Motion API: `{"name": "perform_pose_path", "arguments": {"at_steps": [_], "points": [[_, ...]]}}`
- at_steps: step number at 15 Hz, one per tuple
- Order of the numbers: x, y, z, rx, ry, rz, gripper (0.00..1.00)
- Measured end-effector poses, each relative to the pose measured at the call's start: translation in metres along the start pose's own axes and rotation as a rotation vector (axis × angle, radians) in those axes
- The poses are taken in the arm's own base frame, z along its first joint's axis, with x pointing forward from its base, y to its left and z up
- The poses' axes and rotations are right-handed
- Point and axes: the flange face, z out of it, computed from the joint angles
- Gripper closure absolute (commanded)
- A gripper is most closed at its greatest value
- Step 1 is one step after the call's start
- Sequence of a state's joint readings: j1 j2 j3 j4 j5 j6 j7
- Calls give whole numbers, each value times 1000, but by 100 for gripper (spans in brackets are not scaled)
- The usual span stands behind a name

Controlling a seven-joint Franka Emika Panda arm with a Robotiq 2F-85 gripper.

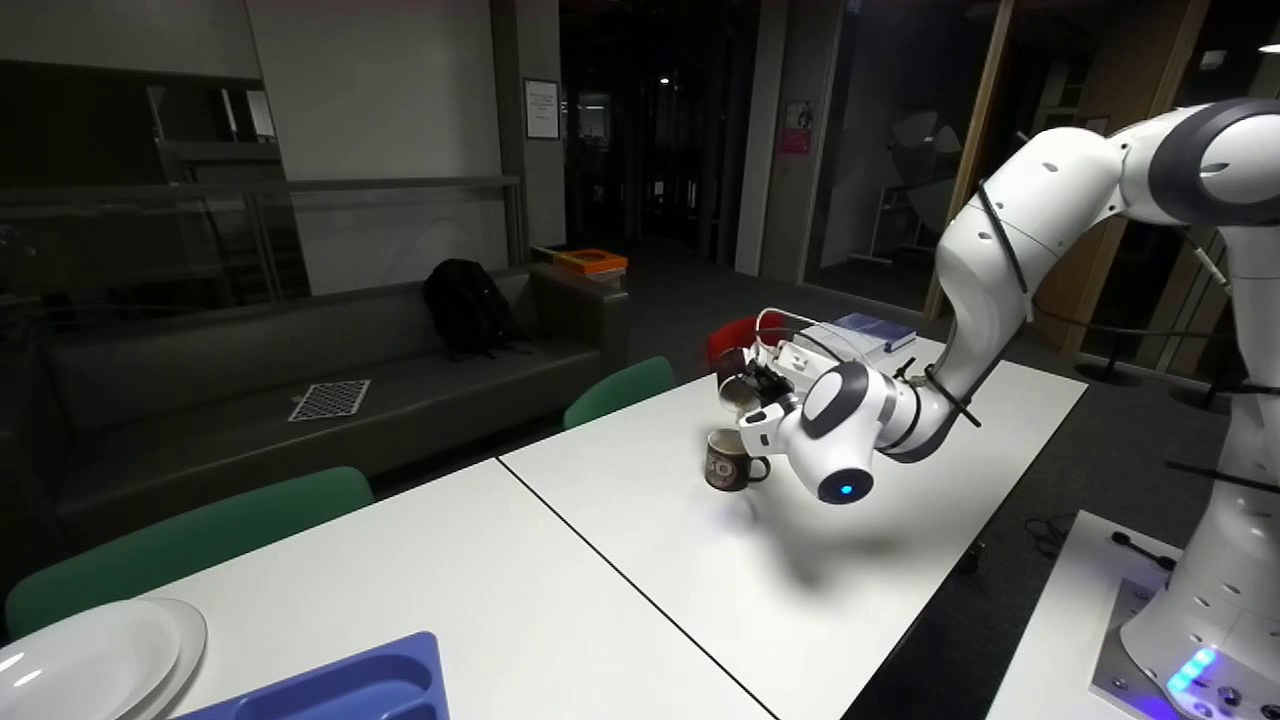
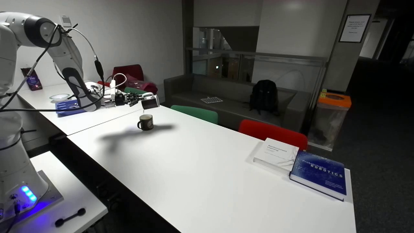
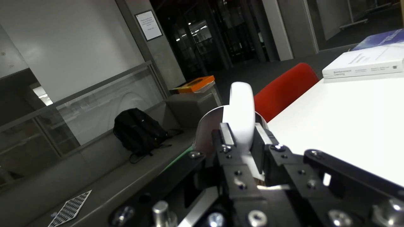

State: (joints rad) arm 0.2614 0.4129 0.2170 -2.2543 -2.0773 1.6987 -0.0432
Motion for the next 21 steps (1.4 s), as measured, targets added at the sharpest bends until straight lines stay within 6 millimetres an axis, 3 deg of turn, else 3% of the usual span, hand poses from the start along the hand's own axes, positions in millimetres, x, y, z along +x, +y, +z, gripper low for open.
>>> {"name": "perform_pose_path", "arguments": {"at_steps": [21], "points": [[-5, 5, 0, 14, -51, -48, 95]]}}
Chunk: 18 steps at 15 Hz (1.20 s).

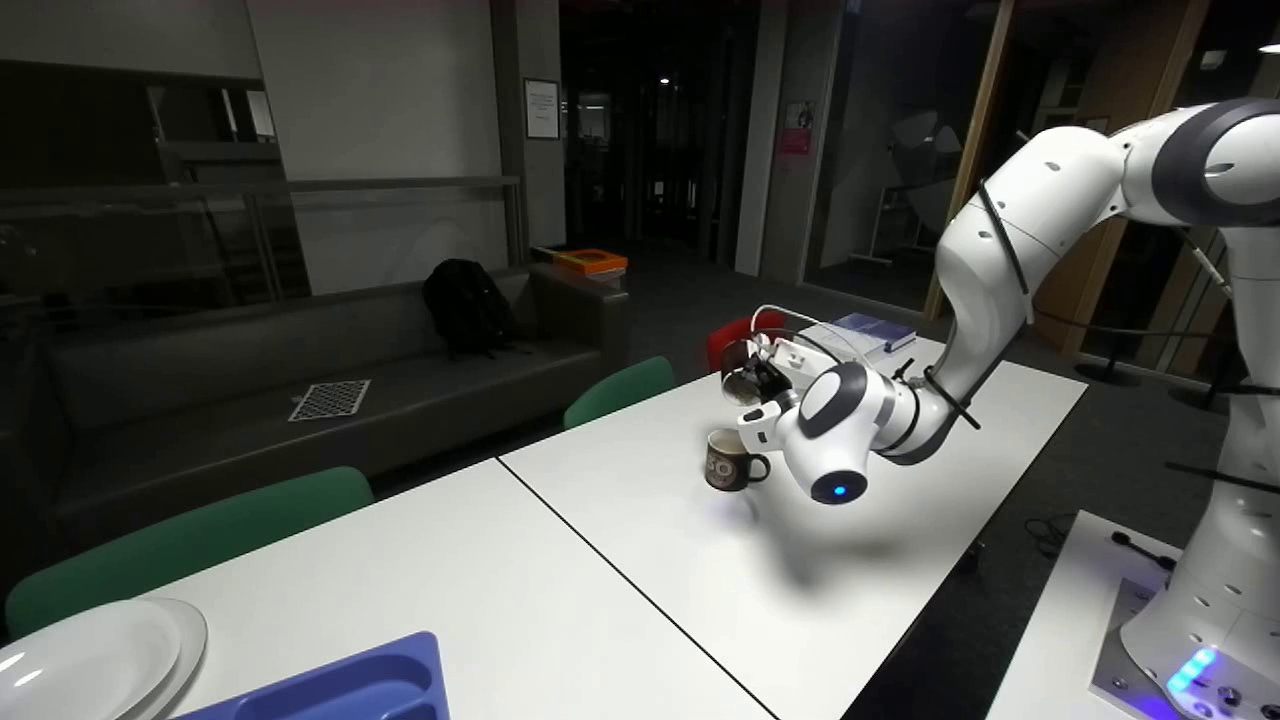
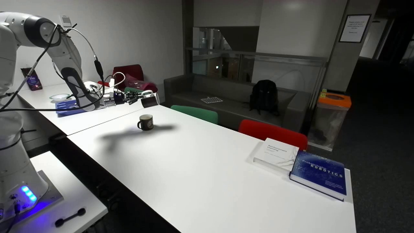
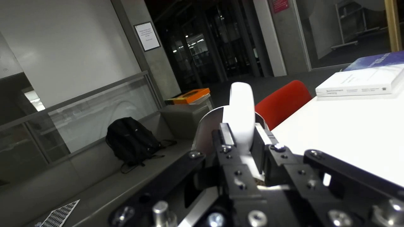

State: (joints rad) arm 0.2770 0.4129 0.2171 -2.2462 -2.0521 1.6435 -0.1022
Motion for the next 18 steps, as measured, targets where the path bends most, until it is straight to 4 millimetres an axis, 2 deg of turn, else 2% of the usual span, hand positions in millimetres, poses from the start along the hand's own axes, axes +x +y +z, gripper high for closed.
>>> {"name": "perform_pose_path", "arguments": {"at_steps": [18], "points": [[-10, 8, 2, 24, -74, -2, 95]]}}
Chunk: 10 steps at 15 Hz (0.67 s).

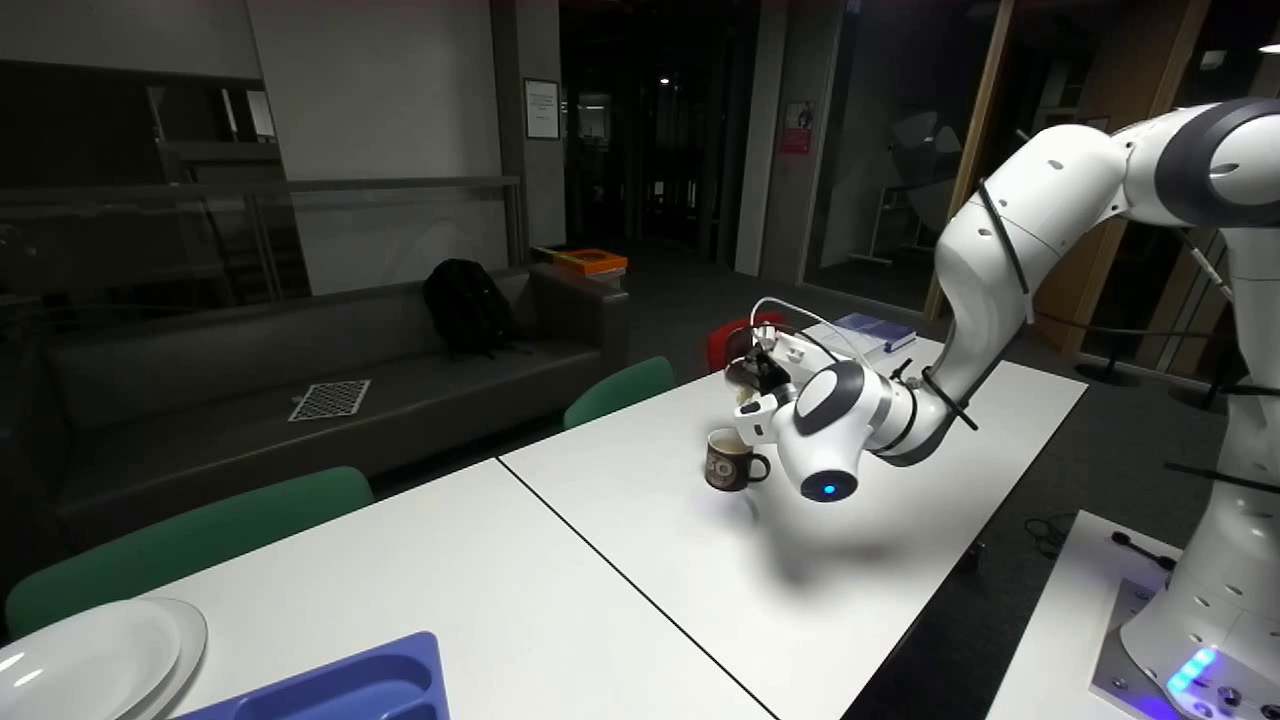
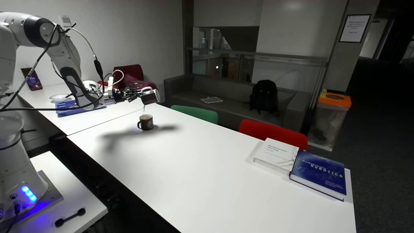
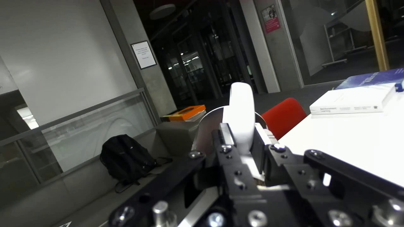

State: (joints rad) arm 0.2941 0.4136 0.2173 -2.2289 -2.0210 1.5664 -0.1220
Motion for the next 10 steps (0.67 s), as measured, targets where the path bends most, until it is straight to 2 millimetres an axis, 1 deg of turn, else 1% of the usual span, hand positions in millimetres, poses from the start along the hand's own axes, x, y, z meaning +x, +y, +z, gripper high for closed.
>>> {"name": "perform_pose_path", "arguments": {"at_steps": [10], "points": [[1, 3, 3, 17, -9, -11, 95]]}}
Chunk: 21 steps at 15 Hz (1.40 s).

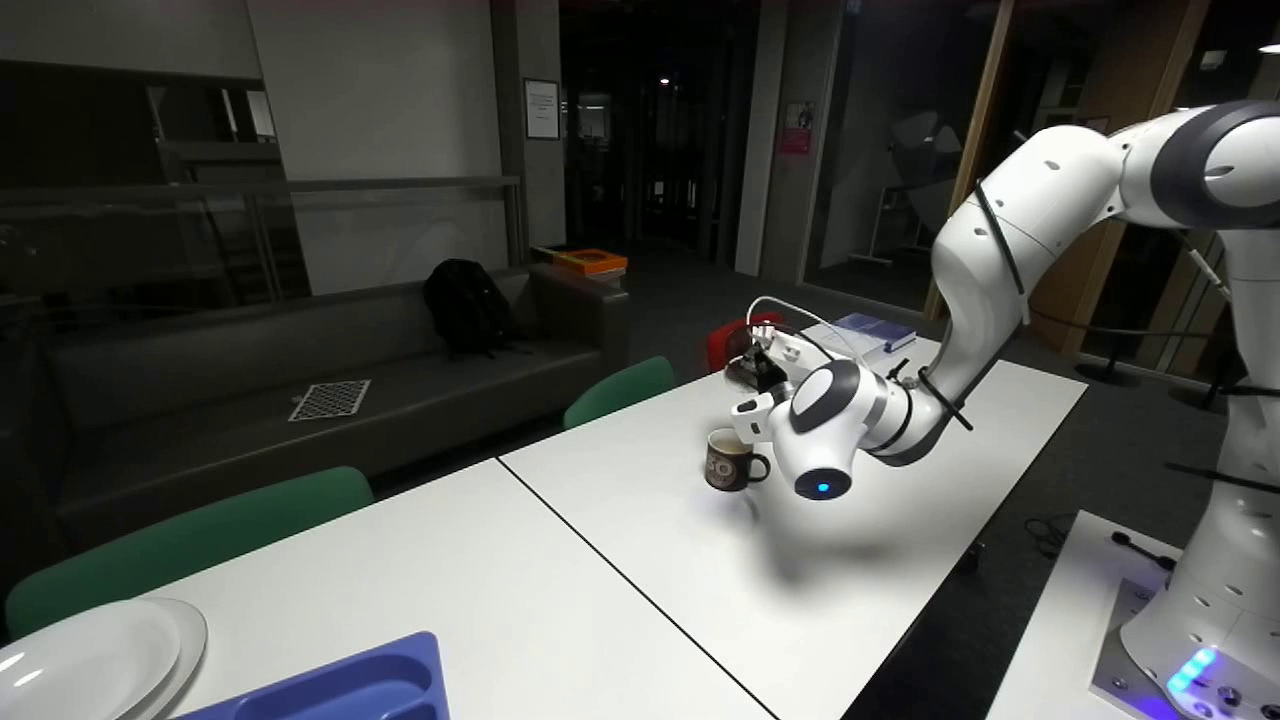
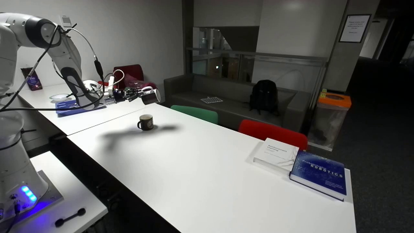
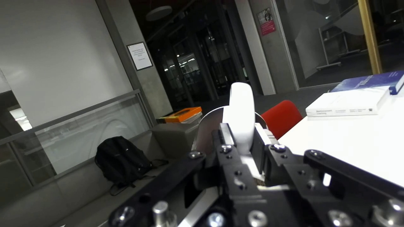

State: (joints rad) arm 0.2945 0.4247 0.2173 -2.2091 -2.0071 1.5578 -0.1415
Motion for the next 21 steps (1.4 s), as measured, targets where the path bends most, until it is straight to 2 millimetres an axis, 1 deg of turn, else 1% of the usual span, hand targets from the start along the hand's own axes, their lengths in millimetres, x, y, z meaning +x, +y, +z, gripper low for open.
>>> {"name": "perform_pose_path", "arguments": {"at_steps": [4, 21], "points": [[3, 1, 2, 5, -13, -12, 95], [1, 7, 6, 24, -26, -29, 95]]}}
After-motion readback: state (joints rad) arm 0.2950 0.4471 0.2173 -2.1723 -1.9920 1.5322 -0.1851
